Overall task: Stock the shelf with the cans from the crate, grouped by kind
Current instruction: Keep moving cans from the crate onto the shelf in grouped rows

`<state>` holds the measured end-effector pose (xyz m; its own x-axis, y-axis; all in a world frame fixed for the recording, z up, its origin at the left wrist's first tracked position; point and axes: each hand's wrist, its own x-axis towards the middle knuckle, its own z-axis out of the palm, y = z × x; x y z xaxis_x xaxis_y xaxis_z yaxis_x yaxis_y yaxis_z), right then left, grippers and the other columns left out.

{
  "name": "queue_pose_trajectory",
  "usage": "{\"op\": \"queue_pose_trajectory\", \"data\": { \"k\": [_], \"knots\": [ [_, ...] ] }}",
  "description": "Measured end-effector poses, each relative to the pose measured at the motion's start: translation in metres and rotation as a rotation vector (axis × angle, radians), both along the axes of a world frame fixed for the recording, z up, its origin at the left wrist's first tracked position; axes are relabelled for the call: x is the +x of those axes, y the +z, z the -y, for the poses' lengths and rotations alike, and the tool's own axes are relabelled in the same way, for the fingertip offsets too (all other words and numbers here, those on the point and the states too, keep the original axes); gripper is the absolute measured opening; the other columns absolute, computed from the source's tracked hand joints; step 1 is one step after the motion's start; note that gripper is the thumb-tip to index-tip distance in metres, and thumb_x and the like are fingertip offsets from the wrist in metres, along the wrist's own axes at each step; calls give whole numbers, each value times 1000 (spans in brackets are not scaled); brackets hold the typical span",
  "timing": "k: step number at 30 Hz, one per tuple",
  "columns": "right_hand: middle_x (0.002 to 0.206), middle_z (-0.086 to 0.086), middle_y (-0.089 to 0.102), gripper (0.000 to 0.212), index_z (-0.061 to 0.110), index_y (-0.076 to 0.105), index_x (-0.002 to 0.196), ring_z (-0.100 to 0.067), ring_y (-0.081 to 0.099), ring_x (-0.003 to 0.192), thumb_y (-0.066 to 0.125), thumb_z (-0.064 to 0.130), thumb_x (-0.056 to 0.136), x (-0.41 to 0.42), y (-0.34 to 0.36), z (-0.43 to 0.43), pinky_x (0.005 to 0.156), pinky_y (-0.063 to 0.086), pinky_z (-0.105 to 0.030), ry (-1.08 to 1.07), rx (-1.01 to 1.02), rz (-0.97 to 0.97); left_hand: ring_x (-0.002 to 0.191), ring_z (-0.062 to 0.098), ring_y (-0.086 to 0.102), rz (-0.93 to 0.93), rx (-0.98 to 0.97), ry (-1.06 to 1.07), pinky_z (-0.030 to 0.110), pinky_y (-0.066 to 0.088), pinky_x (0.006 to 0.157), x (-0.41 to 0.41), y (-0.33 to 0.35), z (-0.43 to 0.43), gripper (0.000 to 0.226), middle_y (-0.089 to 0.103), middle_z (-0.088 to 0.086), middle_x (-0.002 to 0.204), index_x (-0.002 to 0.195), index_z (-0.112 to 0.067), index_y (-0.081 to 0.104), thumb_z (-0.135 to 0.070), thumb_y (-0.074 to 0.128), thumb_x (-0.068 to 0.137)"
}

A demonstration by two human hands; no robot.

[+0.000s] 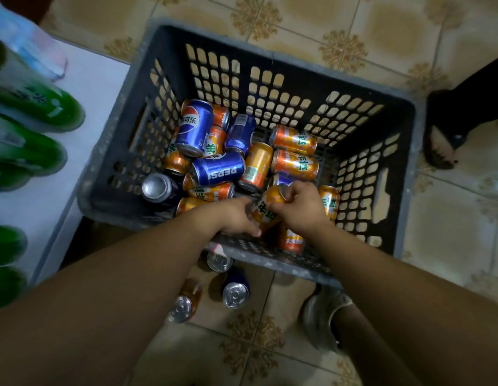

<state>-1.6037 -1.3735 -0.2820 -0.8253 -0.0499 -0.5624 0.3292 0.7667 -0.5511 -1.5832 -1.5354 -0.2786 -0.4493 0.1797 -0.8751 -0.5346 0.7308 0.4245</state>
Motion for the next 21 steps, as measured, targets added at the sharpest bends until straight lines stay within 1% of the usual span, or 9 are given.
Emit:
{"op": "queue_pose_trajectory", "data": {
  "k": [3,6,9,11,12,15,17,18,21],
  "knots": [
    [94,-13,59,39,21,44,68,-25,60,84,81,33,65,0,51,3,71,56,-44,-124,-123,-65,121,19,49,-96,105,147,27,39,97,6,32,4,94,49,-4,135,149,-20,21,-24,79,75],
    [99,-9,61,35,20,47,79,-25,64,91,81,22,71,-2,109,7,73,60,-41,-250,-320,-74,107,11,55,-227,222,321,22,42,88,15,76,14,94,54,-7,119,147,-23,24,-16,81,72],
    [110,3,55,42,26,53,104,-19,61,100,80,13,74,4,167,16,78,59,-42,-305,-511,-139,92,2,56,-400,271,491,14,43,76,26,129,23,88,56,-11,109,140,-25,31,-8,81,70],
    [122,2,53,58,24,51,126,-19,58,109,78,14,76,9,199,28,86,56,-44,-352,-597,-163,95,5,57,-519,278,572,16,45,75,32,170,27,82,54,-14,104,132,-29,35,-7,81,69],
    [125,-1,55,62,21,50,131,-20,59,109,78,17,76,12,215,36,88,55,-44,-379,-652,-152,96,8,58,-576,276,606,19,47,77,36,188,29,79,55,-11,106,130,-29,37,-8,82,68],
    [128,-8,58,77,27,46,136,-29,65,106,81,35,67,28,264,65,79,58,-44,-410,-869,-33,91,5,58,-709,297,711,17,48,76,54,246,40,77,56,-5,110,130,-24,39,-6,81,68],
    [127,-9,58,71,30,44,137,-31,65,104,79,32,75,43,300,83,69,59,-41,-344,-900,-53,86,-1,56,-754,312,767,9,48,68,75,282,51,70,56,-10,103,124,-26,39,-3,79,71],
    [125,-8,58,67,29,44,136,-28,66,103,78,28,79,52,319,91,70,60,-41,-311,-899,-89,86,-1,58,-769,330,799,8,48,68,87,300,58,67,57,-11,102,122,-27,39,-3,78,72],
    [120,-3,59,63,26,43,134,-18,65,99,76,22,81,79,379,118,75,59,-33,-200,-909,-218,94,4,62,-832,378,878,21,51,83,128,353,84,65,62,-6,109,124,-28,42,-5,77,74]
  ]
}}
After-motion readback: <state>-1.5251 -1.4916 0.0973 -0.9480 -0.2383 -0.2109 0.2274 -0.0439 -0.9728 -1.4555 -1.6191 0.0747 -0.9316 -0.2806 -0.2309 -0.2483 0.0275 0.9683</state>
